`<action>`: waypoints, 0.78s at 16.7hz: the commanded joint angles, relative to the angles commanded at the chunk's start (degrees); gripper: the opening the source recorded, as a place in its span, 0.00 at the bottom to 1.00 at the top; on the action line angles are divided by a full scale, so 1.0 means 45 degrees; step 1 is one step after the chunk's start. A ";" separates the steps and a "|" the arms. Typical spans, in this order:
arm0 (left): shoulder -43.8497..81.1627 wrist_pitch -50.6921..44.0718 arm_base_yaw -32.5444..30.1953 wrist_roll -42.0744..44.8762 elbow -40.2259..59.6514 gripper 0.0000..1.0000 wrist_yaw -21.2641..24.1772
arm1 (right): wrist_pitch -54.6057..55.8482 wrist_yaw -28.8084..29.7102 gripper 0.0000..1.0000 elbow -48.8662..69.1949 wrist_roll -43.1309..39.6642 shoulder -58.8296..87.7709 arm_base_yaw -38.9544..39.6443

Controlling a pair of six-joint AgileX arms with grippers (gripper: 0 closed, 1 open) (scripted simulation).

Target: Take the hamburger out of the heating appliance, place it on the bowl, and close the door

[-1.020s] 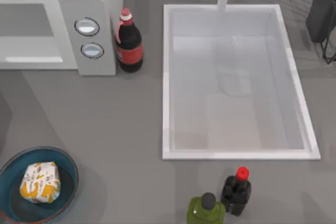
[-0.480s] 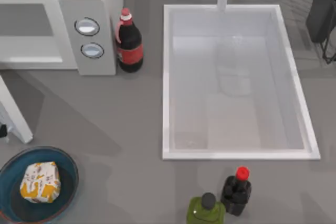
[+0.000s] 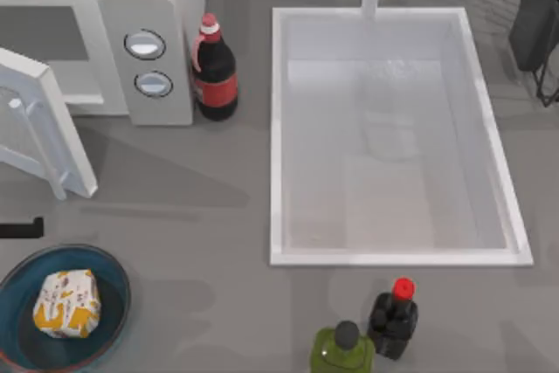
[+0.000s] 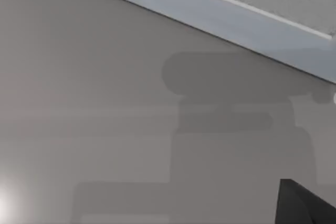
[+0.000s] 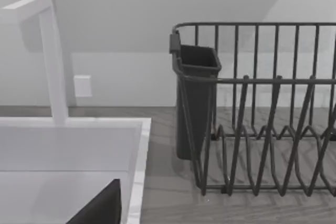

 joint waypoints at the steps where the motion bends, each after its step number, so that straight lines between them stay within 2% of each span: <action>1: 0.0034 0.0019 -0.0005 -0.0003 0.0028 0.00 -0.0003 | 0.0000 0.0000 1.00 0.0000 0.0000 0.0000 0.0000; 4: 0.0949 0.0438 -0.0099 -0.0052 0.0683 0.00 -0.0064 | 0.0000 0.0000 1.00 0.0000 0.0000 0.0000 0.0000; 10: 0.5187 0.1979 -0.0465 -0.0255 0.2966 0.00 -0.0297 | 0.0000 0.0000 1.00 0.0000 0.0000 0.0000 0.0000; 13: 0.6252 0.2517 -0.0602 -0.0334 0.3710 0.00 -0.0382 | 0.0000 0.0000 1.00 0.0000 0.0000 0.0000 0.0000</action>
